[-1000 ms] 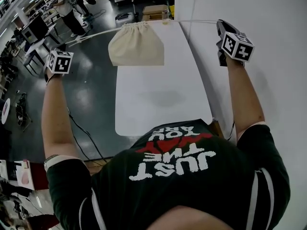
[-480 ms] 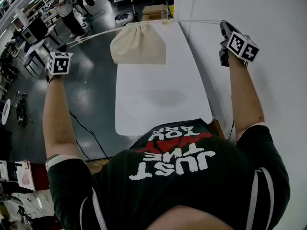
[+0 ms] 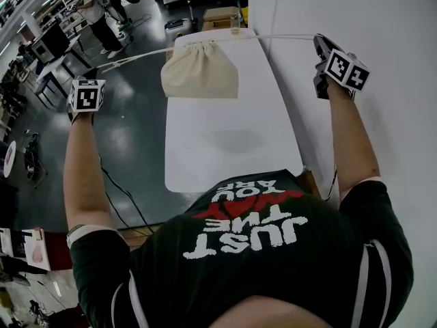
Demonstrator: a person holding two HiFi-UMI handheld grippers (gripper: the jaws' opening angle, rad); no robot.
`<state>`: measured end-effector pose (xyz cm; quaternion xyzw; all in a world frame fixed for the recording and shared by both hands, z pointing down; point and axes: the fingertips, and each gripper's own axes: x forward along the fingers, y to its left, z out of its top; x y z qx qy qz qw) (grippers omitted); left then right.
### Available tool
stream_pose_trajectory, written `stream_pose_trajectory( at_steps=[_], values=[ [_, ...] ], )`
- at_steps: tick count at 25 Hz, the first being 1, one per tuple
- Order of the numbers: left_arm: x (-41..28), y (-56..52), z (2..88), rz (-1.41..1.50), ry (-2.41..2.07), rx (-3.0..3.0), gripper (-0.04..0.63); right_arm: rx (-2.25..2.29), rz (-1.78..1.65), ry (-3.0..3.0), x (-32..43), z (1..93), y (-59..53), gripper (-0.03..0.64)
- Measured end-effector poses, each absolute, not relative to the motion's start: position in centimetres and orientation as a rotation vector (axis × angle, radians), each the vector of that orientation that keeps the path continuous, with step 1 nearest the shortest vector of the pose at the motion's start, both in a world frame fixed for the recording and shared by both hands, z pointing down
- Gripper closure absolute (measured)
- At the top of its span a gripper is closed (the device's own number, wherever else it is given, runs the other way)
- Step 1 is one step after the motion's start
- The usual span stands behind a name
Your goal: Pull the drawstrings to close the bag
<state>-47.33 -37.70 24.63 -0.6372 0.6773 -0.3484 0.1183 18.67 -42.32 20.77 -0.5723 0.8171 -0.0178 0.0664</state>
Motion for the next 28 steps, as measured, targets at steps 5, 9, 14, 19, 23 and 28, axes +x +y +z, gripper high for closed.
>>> stream_pose_trajectory(
  at_steps=[5, 9, 14, 19, 23, 28],
  values=[
    [-45.0, -36.6, 24.8, -0.777, 2.036, -2.041, 0.586, -1.703, -0.094, 2.407, 19.7, 21.2, -41.6, 0.606],
    [-43.3, -36.5, 25.6, -0.635, 2.039, -2.125, 0.586, -1.667, -0.118, 2.369, 20.6, 21.7, -41.8, 0.606],
    [-43.1, -36.2, 25.1, -0.385, 2.125, -2.159, 0.586, -1.608, -0.175, 2.325, 21.2, 21.8, -41.8, 0.606],
    [-43.9, -36.1, 24.9, -0.225, 2.244, -2.087, 0.588, -1.559, -0.273, 2.298, 21.7, 22.6, -42.2, 0.606],
    [-44.9, -36.0, 24.8, -0.133, 2.337, -2.054, 0.586, -1.579, -0.347, 2.228, 22.4, 23.3, -42.5, 0.606],
    [-45.4, -36.1, 24.5, -0.162, 2.299, -2.042, 0.575, -1.541, -0.441, 2.199, 23.1, 24.0, -43.0, 0.606]
  ],
)
